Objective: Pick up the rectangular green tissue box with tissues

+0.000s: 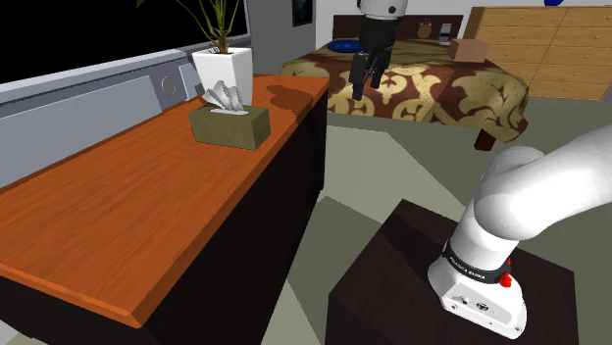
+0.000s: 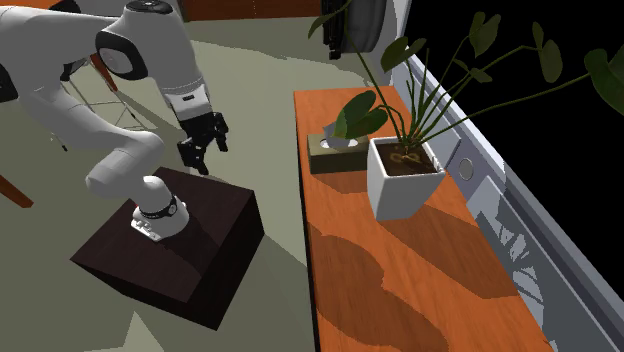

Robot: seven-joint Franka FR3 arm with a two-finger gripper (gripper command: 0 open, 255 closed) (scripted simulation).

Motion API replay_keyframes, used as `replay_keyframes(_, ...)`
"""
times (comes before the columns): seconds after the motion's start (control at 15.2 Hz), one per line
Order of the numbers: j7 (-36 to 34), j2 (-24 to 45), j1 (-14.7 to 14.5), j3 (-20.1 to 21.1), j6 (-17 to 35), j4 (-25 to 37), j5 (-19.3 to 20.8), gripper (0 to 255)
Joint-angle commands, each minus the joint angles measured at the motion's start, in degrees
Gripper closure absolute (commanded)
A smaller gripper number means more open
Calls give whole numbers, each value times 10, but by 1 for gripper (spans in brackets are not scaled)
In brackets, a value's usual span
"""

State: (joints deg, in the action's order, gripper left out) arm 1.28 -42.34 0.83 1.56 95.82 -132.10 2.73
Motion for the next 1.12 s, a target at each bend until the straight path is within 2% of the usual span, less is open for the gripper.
replay_keyframes(0.0, 0, 0, 0, 0, 0, 0, 0, 0)
replay_keyframes(0.53, 143, 172, -41, 3, 41, 143, 48, 0)
replay_keyframes(1.06, 271, 324, -78, 31, 52, 300, 93, 0)
